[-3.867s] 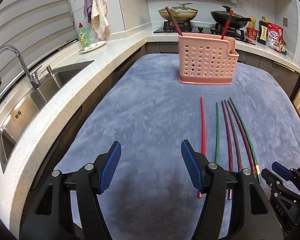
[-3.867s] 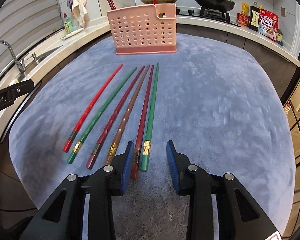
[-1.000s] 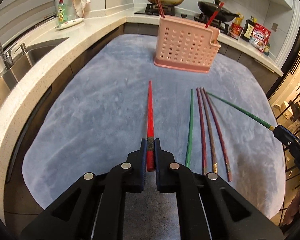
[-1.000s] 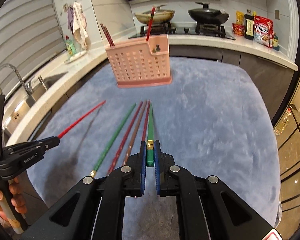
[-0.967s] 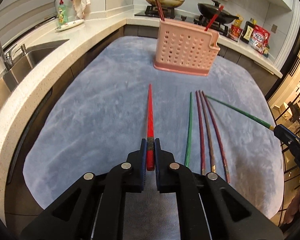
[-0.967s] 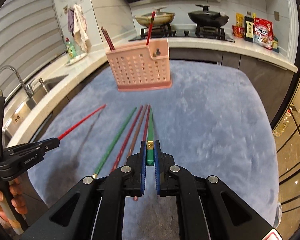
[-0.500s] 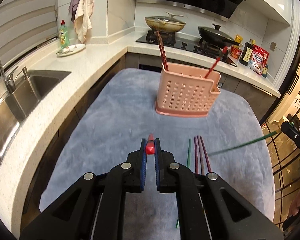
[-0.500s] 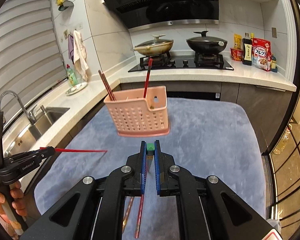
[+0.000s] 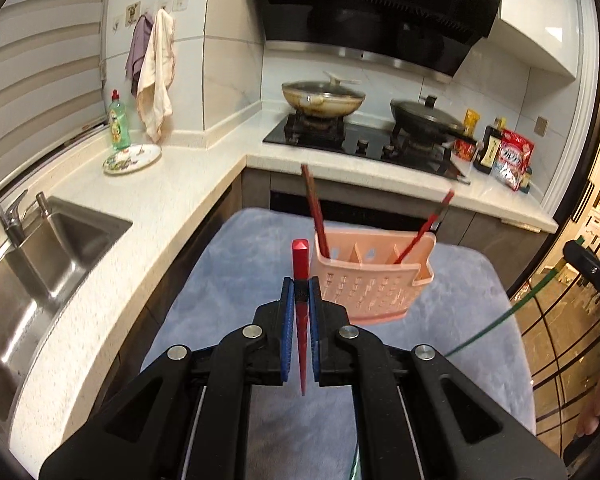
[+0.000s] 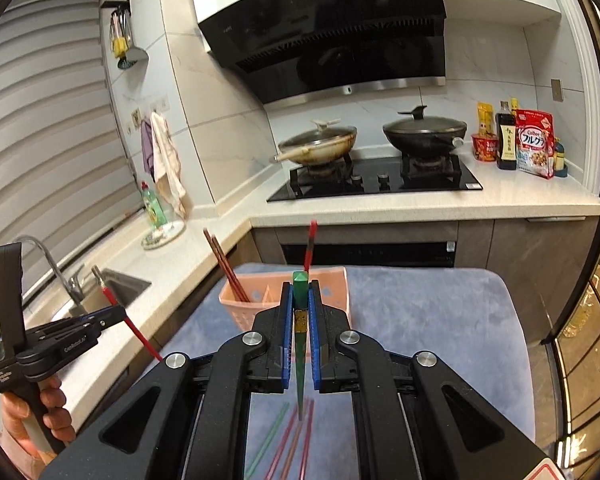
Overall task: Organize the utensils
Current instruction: 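Close the left tool on the red chopstick and lift it while the right tool lifts the green one, then lower both chopsticks into the pink caddy and open both tools to release them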
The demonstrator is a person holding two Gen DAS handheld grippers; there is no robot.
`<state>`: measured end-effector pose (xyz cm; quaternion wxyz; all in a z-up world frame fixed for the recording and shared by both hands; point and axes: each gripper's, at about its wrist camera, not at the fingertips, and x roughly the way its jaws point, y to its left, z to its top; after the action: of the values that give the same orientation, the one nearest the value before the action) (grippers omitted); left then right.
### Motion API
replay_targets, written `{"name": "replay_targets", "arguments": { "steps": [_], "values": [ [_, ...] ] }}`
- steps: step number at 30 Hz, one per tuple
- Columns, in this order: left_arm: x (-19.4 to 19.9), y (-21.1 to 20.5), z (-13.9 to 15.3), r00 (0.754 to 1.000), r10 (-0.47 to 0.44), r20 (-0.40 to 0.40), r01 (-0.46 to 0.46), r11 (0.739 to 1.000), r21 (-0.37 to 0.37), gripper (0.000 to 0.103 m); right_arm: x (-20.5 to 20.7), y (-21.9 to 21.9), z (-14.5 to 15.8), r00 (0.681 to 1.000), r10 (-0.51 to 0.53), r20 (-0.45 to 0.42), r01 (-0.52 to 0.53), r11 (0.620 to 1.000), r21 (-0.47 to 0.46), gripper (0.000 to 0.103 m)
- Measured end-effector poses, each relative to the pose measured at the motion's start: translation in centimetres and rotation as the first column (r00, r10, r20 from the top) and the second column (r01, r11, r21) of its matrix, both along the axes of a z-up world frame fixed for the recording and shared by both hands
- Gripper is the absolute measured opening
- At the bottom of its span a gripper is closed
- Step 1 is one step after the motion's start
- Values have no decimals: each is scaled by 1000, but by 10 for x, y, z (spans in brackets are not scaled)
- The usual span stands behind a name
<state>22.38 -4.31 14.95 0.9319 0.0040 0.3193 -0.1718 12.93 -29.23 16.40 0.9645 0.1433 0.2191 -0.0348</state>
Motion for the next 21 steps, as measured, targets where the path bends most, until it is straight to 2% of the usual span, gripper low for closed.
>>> {"name": "replay_targets", "arguments": {
  "steps": [8,12,17,21],
  "values": [
    [22,-15,80,988,8,155,4,997,-77,7,44,-10,47,991,2,132,-6,999,34,7],
    [38,-26,102,980,23,199,-2,994,-109,7,67,-12,64,984,-16,177,11,1000,26,7],
    [62,-40,98,978,39,207,-16,994,-112,7,95,-13,67,979,-31,200,27,999,21,7],
    [78,-49,76,985,37,171,-20,995,-99,7,117,-13,51,986,-26,162,23,1000,18,7]
  ]
}}
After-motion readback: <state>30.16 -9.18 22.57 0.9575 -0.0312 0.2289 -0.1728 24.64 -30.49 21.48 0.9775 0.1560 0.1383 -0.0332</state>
